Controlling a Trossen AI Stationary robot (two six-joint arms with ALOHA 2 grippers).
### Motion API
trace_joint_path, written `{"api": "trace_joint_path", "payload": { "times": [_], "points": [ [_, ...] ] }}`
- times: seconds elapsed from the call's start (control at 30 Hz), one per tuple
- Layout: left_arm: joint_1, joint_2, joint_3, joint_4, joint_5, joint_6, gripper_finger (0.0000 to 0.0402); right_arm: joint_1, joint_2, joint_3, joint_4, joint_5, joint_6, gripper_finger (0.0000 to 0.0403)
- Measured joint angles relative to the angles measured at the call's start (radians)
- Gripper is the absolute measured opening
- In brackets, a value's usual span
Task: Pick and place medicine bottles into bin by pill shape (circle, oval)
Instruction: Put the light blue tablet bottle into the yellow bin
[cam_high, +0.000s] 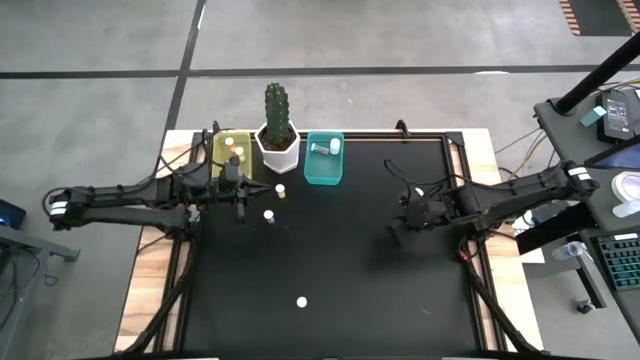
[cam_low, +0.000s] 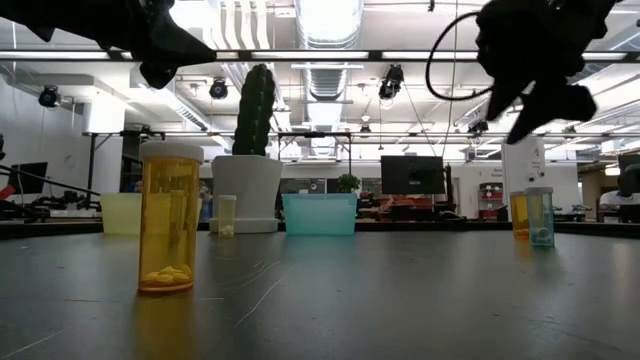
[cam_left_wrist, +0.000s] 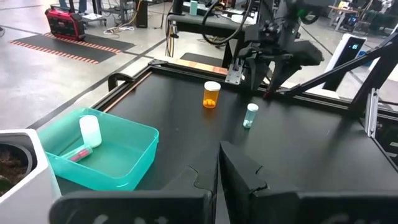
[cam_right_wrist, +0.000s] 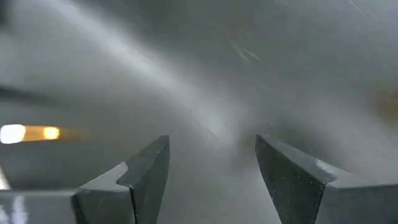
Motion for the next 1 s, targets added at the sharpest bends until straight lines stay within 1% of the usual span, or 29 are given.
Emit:
{"api": "trace_joint_path", "payload": {
  "times": [0.2, 0.4, 0.47, 0.57, 0.7, 0.87, 1.0],
  "points": [
    [0.000, 0.001, -0.001, -0.002, 0.000, 0.002, 0.0000, 0.010, 0.094, 0.081, -0.219, -0.040, 0.137, 0.0231],
    [0.000, 0.001, -0.005, -0.003, 0.000, 0.002, 0.0000, 0.013, 0.193, 0.156, -0.371, -0.068, 0.167, 0.0231],
    [0.000, 0.004, -0.005, -0.001, 0.000, 0.002, 0.0000, 0.013, 0.220, 0.176, -0.390, -0.073, 0.153, 0.0231],
    [0.000, 0.005, -0.005, -0.003, 0.000, 0.002, 0.0000, 0.013, 0.252, 0.194, -0.393, -0.107, 0.112, 0.0231],
    [0.000, 0.004, -0.005, -0.003, 0.000, 0.002, 0.0000, 0.013, 0.284, 0.201, -0.393, -0.138, 0.096, 0.0231],
    [0.000, 0.005, -0.008, -0.003, 0.000, 0.002, 0.0000, 0.013, 0.303, 0.193, -0.392, -0.139, 0.089, 0.0231],
    [-0.001, 0.005, -0.011, -0.003, 0.000, 0.001, 0.0000, 0.013, 0.306, 0.178, -0.353, -0.132, 0.082, 0.0231]
  ]
}}
